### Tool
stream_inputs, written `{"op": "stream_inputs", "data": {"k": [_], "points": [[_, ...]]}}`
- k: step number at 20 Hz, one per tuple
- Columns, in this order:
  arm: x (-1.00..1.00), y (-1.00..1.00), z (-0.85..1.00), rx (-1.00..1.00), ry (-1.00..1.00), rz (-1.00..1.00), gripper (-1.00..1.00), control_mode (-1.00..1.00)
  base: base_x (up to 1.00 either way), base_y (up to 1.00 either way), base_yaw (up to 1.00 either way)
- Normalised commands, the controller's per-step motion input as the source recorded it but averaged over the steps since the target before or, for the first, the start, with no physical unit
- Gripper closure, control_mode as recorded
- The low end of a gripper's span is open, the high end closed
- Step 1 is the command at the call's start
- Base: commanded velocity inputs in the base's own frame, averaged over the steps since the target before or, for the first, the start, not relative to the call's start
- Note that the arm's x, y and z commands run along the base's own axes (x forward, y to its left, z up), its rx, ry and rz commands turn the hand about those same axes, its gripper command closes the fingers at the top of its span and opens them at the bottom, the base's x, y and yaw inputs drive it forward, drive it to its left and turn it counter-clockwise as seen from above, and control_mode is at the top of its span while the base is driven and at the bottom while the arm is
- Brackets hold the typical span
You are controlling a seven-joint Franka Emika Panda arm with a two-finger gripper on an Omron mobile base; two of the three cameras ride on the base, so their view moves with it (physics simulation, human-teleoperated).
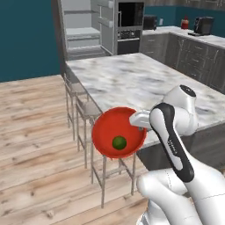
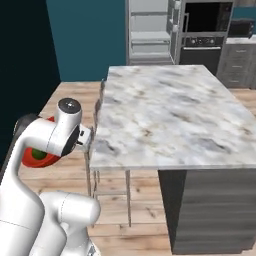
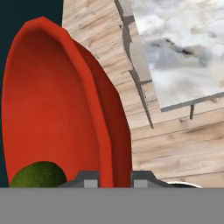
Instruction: Move the glass cup from next to the sink to the open cabinet. Then, move the bowl with the lime to the fridge to clear the area for faucet cleaning.
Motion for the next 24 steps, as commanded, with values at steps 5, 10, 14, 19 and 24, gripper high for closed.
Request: {"op": "stream_inputs", "data": {"k": [5, 10, 14, 19, 24], "points": [[0.00, 0.00, 0.00, 0.00, 0.00, 0.00, 1.00, 1.00, 1.00, 1.00, -0.02], [0.00, 0.00, 0.00, 0.00, 0.00, 0.00, 1.00, 1.00, 0.94, 1.00, -0.04], [0.00, 0.00, 0.00, 0.00, 0.00, 0.00, 1.00, 1.00, 1.00, 1.00, -0.05], [0.00, 0.00, 0.00, 0.00, 0.00, 0.00, 1.00, 1.00, 1.00, 1.00, -0.06], [0.00, 0.00, 0.00, 0.00, 0.00, 0.00, 1.00, 1.00, 0.61, 1.00, 0.00]]}}
